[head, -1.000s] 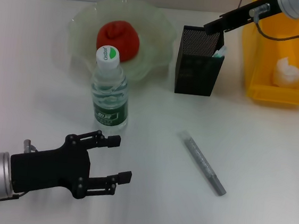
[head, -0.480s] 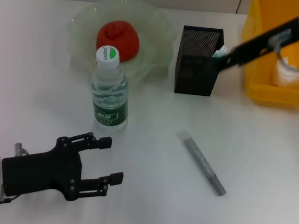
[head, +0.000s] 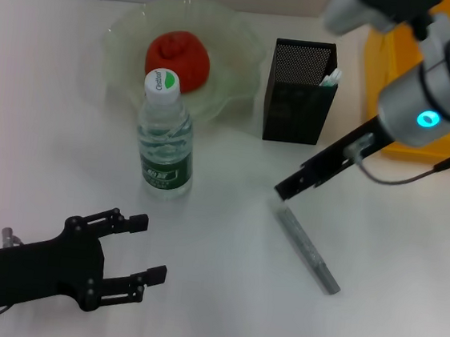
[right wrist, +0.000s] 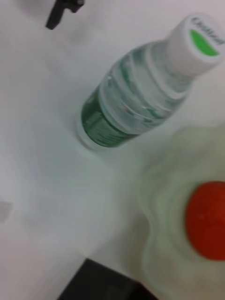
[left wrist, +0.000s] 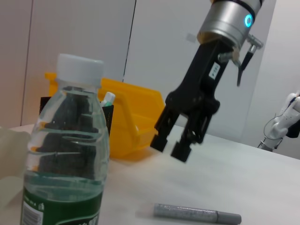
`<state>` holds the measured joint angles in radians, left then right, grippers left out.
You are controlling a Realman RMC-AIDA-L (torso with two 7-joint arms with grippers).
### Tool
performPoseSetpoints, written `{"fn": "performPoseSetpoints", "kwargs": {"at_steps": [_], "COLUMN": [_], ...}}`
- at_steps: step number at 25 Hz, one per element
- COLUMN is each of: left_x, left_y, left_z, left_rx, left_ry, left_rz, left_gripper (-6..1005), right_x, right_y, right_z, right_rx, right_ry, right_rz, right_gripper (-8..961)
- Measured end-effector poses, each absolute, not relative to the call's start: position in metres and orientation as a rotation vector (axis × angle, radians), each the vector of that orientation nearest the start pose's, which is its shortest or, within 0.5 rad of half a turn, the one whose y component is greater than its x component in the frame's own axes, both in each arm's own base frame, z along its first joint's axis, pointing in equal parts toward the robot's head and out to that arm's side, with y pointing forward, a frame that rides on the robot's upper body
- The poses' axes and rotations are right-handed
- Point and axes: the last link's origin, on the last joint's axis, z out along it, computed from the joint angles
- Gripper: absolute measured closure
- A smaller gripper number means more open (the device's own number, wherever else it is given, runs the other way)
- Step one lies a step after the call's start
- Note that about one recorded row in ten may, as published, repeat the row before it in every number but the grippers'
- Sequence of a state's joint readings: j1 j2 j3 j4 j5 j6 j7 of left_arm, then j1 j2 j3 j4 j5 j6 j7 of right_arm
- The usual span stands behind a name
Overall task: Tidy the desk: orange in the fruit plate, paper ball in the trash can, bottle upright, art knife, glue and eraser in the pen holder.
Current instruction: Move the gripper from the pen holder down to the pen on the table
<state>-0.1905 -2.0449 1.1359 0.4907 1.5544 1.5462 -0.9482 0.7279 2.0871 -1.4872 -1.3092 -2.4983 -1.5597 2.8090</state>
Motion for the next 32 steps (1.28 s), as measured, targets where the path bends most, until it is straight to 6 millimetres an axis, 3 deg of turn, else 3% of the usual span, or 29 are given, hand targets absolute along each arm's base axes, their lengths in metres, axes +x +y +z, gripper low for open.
{"fn": "performPoseSetpoints", "kwargs": {"at_steps": [7, 14, 32], "left_x": [-0.321, -0.321, -0.32], "left_y": [0.217, 0.217, 0.22], "left_z": [-0.039, -0.039, -0.041], "left_rx": [-2.688, -2.687, -2.685], "left_ry": [-0.532, -0.534, -0.533], "left_rz": [-0.809, -0.808, -0.801], "left_gripper": [201, 201, 201], "right_x": [0.131, 0.135, 0.149], "right_y": [0.35, 0.346, 0.353], "right_z": [-0.06, -0.078, -0.079], "right_rx": [-2.677, -2.699, -2.612], "right_ry": [1.02, 1.009, 1.066], "right_rz": [-0.551, -0.617, -0.678], "right_gripper": [207, 208, 216]}}
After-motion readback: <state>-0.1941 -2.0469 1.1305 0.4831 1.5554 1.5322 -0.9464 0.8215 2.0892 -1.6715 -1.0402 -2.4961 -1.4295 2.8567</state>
